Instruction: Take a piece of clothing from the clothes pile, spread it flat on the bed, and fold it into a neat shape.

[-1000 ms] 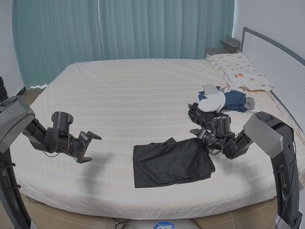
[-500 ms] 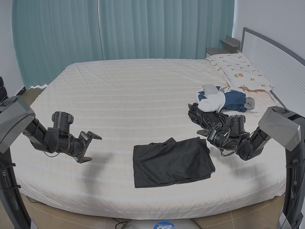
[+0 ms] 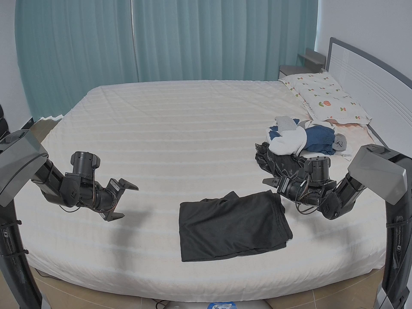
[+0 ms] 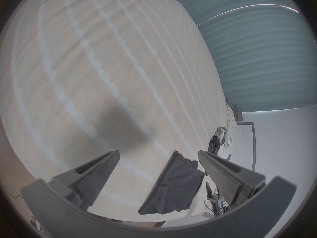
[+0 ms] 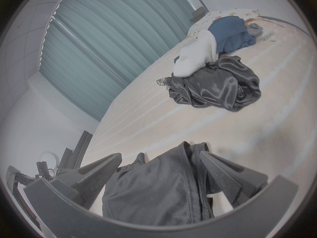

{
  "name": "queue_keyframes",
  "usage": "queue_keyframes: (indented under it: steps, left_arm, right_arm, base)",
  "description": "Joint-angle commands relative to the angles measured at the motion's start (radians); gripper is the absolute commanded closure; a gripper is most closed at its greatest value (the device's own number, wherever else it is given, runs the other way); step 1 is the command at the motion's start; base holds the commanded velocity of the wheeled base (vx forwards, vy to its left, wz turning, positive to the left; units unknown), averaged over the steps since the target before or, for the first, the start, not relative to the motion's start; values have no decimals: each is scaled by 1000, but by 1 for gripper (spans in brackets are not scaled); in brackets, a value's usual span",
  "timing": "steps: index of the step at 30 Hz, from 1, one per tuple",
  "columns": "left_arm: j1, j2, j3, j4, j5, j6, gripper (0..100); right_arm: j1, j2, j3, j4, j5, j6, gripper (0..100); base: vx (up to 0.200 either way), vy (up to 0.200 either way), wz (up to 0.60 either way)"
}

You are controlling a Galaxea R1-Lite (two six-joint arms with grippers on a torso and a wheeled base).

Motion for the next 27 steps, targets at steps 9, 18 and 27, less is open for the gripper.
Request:
queue_keyframes:
  steps: [9,18,27]
  left_arm:
    - [0,3,2,-1,1,1,0]
    - [0,3,0,-1,1,1,0]
    - [0,3,0,-1,1,1,0]
  right_arm:
    - [48,140,-127,16,4,-59,0]
    - [31,158,-159,14,-2,-78,0]
    - [27,160,-159,14,-2,-83,0]
  base:
    - [0,0,0]
    - [0,0,0]
    - [0,0,0]
